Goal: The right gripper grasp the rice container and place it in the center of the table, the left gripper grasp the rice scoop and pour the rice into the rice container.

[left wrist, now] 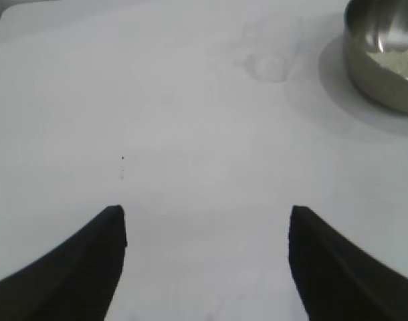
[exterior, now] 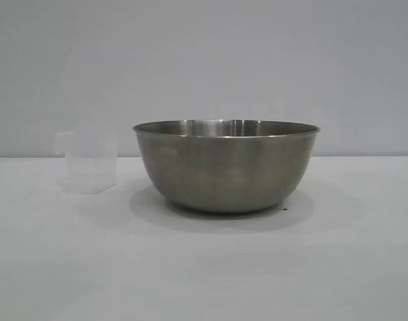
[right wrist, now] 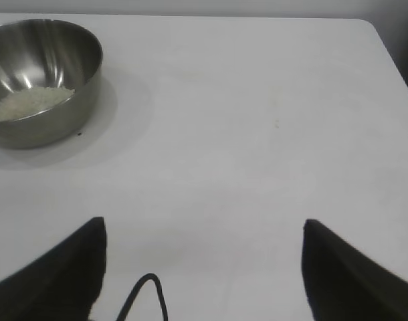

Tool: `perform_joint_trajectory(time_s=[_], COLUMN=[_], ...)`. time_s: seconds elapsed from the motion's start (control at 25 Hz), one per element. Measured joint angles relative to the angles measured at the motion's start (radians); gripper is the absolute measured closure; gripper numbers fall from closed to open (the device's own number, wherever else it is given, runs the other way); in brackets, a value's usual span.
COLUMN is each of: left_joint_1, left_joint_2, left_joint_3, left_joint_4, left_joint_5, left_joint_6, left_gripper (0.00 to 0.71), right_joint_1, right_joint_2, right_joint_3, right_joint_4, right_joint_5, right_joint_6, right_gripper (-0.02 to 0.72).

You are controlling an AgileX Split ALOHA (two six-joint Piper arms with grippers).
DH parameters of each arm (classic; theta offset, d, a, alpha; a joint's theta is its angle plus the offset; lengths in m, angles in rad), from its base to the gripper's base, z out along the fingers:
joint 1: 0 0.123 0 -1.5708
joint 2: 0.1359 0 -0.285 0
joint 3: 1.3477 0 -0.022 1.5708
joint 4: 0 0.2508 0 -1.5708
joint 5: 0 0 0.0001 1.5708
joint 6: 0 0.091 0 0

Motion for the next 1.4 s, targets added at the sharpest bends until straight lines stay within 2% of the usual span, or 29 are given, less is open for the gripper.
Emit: perform_joint_trajectory(time_s=[0.28, 0.64, 1.4], left_joint_1=[0.000, 0.000, 0.000], left_joint_2=[-0.007, -0.007, -0.011], left_joint_3=[0.002, 0.035, 0.035], left_joint_4=[-0.051, -0.064, -0.064], left_joint_5=[0.002, -0.048, -0.049], left_joint_6=[0.089, 0.086, 0.084], left_gripper=[0.249, 0.249, 0.249], right_joint_1=[0.000, 0.000, 0.000], right_joint_2=[0.000, 0.000, 0.000], right_joint_3=[0.000, 0.000, 0.000], right_joint_4=[0.000, 0.000, 0.000], right_joint_5=[0.000, 0.000, 0.000], right_joint_6=[0.000, 0.000, 0.000], right_gripper=[0.155, 0.155, 0.155])
